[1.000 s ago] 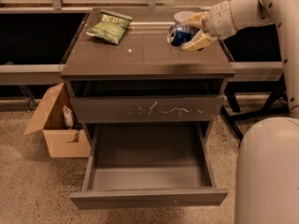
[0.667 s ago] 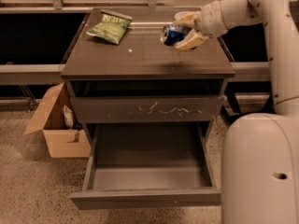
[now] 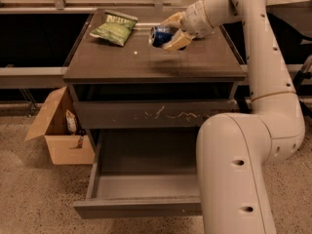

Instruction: Pick pepsi can from middle drawer and place on counter

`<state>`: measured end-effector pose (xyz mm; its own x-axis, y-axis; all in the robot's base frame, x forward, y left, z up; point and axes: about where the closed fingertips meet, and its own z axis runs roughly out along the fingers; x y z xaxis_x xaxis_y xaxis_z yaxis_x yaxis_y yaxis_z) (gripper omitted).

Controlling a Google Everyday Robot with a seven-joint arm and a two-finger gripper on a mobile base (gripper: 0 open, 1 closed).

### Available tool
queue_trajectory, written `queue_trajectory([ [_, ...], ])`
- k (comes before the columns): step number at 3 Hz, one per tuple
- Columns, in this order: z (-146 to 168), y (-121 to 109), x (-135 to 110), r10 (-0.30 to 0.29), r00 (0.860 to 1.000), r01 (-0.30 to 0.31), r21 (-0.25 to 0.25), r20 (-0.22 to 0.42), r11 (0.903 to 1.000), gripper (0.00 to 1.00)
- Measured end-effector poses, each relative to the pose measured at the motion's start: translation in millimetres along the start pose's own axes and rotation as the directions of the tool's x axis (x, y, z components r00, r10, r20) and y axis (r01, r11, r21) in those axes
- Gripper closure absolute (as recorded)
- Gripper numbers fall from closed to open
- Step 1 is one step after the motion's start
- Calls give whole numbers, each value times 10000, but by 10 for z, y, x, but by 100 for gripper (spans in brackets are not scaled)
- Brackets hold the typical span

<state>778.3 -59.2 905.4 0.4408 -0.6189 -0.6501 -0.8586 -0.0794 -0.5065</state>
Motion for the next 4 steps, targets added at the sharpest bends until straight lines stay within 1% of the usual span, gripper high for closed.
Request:
queue_trajectory([
  [1,179,-56,-56,187,9998,-186,-67,17,9998,74],
  [2,251,-67,-62,353,9994,-353,-99,47,9993,50],
  [3,288,-59,-61,493,9987,-491,-152,95,9987,28],
  [4,226,-48,-68,649,9975,-646,-104,267,9979,5],
])
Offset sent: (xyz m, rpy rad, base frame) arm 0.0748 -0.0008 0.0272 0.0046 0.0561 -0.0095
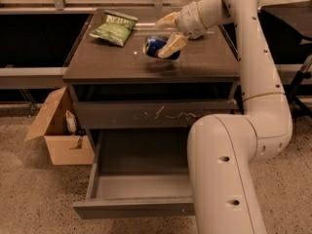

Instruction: Pick pepsi can from middle drawer and place on counter

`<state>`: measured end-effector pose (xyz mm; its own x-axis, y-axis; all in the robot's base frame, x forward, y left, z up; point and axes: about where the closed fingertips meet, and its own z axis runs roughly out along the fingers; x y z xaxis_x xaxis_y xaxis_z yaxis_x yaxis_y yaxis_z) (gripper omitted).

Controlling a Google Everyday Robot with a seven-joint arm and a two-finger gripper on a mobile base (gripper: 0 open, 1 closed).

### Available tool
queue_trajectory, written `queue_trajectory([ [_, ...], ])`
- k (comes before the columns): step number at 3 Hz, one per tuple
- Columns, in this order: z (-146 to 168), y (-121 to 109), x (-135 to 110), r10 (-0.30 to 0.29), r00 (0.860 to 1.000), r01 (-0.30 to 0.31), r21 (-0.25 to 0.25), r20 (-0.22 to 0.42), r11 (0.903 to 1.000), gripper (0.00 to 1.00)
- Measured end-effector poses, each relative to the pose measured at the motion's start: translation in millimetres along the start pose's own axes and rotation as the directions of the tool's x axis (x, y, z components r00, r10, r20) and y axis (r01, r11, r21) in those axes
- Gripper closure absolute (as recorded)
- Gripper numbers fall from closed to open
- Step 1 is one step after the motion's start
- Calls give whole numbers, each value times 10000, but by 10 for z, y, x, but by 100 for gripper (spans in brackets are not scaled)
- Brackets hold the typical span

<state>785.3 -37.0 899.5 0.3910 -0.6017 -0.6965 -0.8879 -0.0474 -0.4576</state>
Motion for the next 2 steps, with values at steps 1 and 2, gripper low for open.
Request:
queue_trajectory([
  [1,-333,-63,-33,195,9996,-206,612,197,9979,0],
  [2,-794,-129,-21,437,9987,-468,1446,246,9884,0],
])
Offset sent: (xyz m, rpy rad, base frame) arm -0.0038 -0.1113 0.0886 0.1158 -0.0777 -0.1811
